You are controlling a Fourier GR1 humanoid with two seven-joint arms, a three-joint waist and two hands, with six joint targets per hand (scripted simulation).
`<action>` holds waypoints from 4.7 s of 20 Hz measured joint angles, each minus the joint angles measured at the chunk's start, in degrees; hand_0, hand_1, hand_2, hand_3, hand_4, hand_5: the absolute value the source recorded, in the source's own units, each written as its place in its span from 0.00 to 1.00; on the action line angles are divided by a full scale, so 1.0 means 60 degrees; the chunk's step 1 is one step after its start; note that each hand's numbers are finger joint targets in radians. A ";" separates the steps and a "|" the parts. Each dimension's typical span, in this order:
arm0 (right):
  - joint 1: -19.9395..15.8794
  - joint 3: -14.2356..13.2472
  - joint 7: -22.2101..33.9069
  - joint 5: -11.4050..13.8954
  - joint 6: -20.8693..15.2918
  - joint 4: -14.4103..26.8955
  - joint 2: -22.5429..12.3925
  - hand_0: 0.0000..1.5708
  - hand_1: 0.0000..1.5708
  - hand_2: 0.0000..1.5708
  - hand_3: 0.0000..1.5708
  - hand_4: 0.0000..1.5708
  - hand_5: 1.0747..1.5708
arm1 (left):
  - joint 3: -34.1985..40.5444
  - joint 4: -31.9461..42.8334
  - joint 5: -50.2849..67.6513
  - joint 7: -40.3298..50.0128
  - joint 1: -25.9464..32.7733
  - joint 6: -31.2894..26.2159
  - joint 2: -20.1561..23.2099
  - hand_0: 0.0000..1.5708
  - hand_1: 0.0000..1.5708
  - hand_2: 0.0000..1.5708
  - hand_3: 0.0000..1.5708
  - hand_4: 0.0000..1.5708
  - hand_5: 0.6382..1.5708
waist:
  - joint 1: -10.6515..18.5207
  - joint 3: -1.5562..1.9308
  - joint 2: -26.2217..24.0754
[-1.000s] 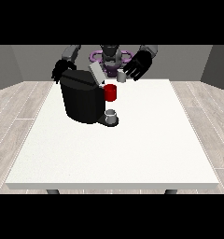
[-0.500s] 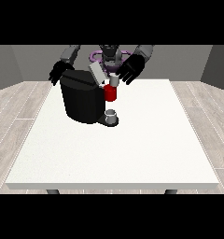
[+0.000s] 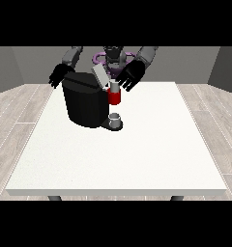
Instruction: Insert the coffee pod into the coffee machine and close the lid
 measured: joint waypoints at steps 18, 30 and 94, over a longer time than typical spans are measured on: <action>0.0230 -0.0119 -0.0196 -0.0152 0.0117 -0.0038 -0.0007 0.00 0.00 0.00 0.00 0.28 1.00 | 0.0061 0.0320 -0.0177 -0.0018 -0.0220 -0.0248 0.0080 0.78 0.78 0.81 0.75 0.31 1.00 | -0.0046 0.0000 0.0069; 0.0050 -0.0351 -0.0087 -0.0222 0.0114 0.0102 -0.0197 0.00 0.00 0.00 0.00 0.21 1.00 | -0.0062 0.0288 -0.0416 -0.0054 -0.0146 -0.0067 -0.0127 0.70 0.70 0.73 0.62 0.26 1.00 | 0.0058 0.0002 0.0176; 0.1735 -0.0484 0.0533 -0.0632 0.1388 -0.0634 -0.1277 0.00 0.00 0.00 0.00 0.00 1.00 | 0.2282 -0.1119 0.3709 -0.1137 0.5641 -0.1470 -0.3553 0.00 0.00 0.00 0.00 0.09 1.00 | 0.3447 -0.0003 -0.4792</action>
